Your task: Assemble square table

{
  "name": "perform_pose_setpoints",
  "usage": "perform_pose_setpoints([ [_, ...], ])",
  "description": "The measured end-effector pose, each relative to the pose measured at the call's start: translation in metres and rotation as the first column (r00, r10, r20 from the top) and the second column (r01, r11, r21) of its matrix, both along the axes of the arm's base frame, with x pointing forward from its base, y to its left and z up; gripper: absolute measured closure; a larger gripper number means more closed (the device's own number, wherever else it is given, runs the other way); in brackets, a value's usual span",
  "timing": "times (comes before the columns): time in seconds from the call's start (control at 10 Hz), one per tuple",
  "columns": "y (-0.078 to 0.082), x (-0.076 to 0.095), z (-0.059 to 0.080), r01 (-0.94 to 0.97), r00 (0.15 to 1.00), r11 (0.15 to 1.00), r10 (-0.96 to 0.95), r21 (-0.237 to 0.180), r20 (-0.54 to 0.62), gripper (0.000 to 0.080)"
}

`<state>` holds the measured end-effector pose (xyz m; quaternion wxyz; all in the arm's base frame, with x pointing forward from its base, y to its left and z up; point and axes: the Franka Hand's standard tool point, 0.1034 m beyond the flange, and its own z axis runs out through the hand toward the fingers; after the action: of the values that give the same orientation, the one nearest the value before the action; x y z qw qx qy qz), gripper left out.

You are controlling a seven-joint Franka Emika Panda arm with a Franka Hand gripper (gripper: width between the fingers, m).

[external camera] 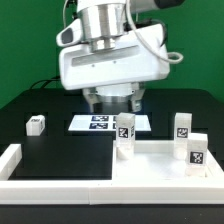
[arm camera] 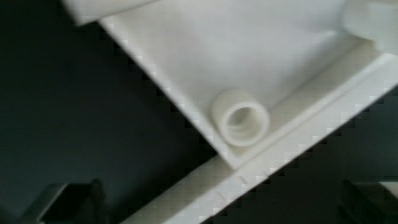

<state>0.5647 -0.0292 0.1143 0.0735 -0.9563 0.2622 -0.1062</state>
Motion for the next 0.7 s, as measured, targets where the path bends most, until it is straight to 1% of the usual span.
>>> perform_pose_setpoints([
  [0.1,-0.023,-0.019,-0.006,-0.135,0.991,0.989,0.136,-0.063,0.012,0.0150],
  [0.2,-0.046,-0.038,-0.011,-0.232,0.972,0.966,0.234,-0.113,0.005,0.0150],
  [0.3,-0.070,-0.057,-0.016,-0.356,0.933,0.919,0.359,-0.170,-0.014,0.0150],
  [0.4,-0.104,-0.081,-0.022,-0.455,0.888,0.863,0.457,-0.222,-0.046,0.0150],
  [0.5,-0.134,-0.096,-0.024,-0.511,0.857,0.825,0.510,-0.242,-0.070,0.0150],
  [0.6,-0.160,-0.106,-0.027,-0.586,0.806,0.764,0.583,-0.270,-0.101,0.0150],
  [0.7,-0.174,-0.111,-0.031,-0.583,0.809,0.768,0.577,-0.265,-0.111,0.0150],
])
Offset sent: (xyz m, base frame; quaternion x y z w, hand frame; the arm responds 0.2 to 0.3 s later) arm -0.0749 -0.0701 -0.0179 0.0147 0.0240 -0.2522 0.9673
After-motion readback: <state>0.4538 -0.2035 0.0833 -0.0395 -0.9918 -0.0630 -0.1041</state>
